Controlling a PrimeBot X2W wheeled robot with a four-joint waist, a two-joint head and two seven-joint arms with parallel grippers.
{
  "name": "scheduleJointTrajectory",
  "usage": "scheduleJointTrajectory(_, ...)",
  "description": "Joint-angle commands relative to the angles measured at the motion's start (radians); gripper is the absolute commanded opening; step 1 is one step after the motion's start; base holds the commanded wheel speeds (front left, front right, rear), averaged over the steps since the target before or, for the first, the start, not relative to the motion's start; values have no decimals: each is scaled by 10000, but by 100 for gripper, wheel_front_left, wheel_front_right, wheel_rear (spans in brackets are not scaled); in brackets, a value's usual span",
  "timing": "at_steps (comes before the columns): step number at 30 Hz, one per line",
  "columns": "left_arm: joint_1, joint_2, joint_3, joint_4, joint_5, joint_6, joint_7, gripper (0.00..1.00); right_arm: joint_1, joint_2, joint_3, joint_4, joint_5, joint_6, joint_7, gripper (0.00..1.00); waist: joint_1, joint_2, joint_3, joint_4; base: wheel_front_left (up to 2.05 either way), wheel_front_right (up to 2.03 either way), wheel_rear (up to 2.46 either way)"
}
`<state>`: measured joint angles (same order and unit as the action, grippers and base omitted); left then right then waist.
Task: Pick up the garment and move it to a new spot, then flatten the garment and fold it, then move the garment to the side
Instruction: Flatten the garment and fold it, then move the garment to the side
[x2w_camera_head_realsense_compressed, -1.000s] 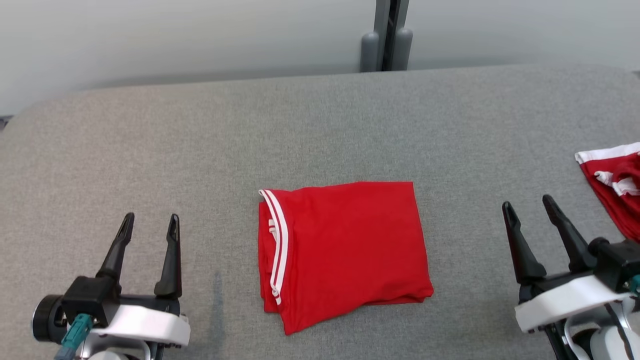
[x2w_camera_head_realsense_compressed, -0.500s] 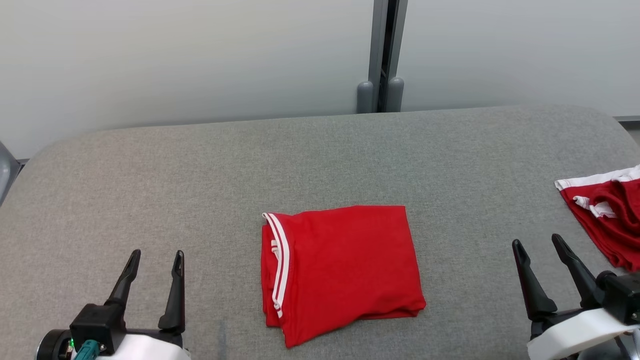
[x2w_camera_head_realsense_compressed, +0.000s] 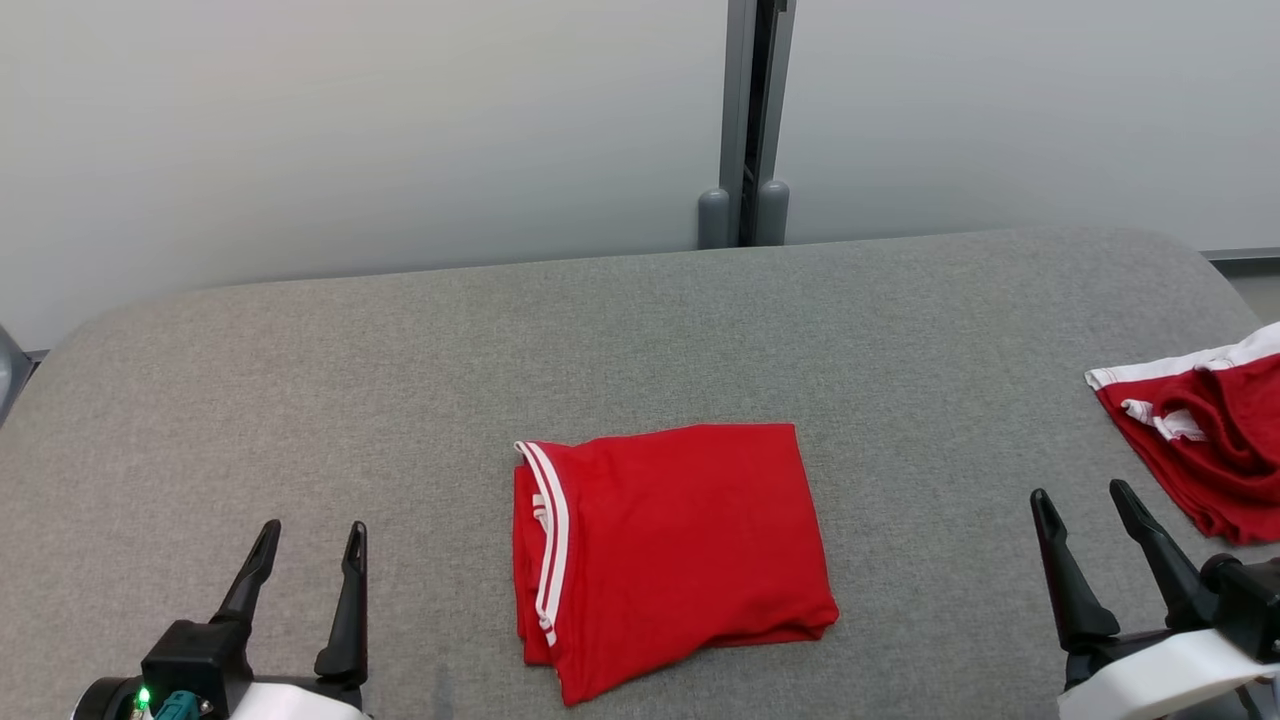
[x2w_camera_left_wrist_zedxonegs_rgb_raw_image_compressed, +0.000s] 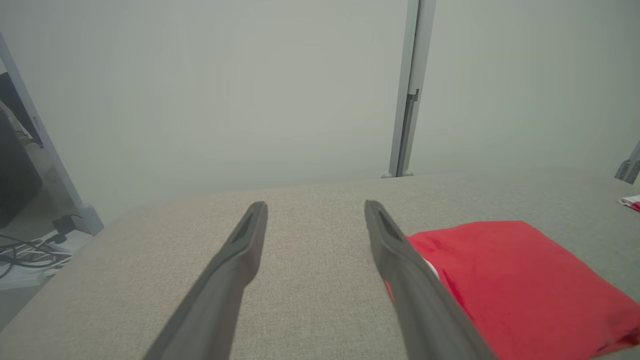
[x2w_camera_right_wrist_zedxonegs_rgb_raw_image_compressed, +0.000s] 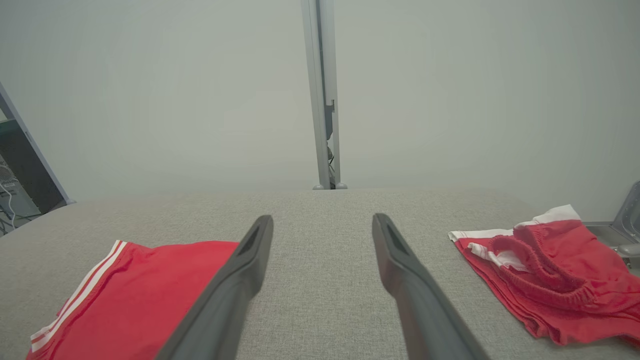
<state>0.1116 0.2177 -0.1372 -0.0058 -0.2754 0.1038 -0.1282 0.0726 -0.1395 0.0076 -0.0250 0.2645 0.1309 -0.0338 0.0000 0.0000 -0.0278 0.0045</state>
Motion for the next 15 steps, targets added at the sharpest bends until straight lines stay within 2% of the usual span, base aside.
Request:
scheduleJointTrajectory(1, 52, 88, 14, -39, -64, 69, 2, 100, 107, -3, -15, -76, 42, -4, 34, 100, 0, 0, 0, -8, 0, 0, 0)
scheduleJointTrajectory(15, -22, 147, -3, -11, -153, 130, -46, 100, -17, 62, 57, 60, 32, -4, 85, 100, 0, 0, -6, -76, 0, 0, 0)
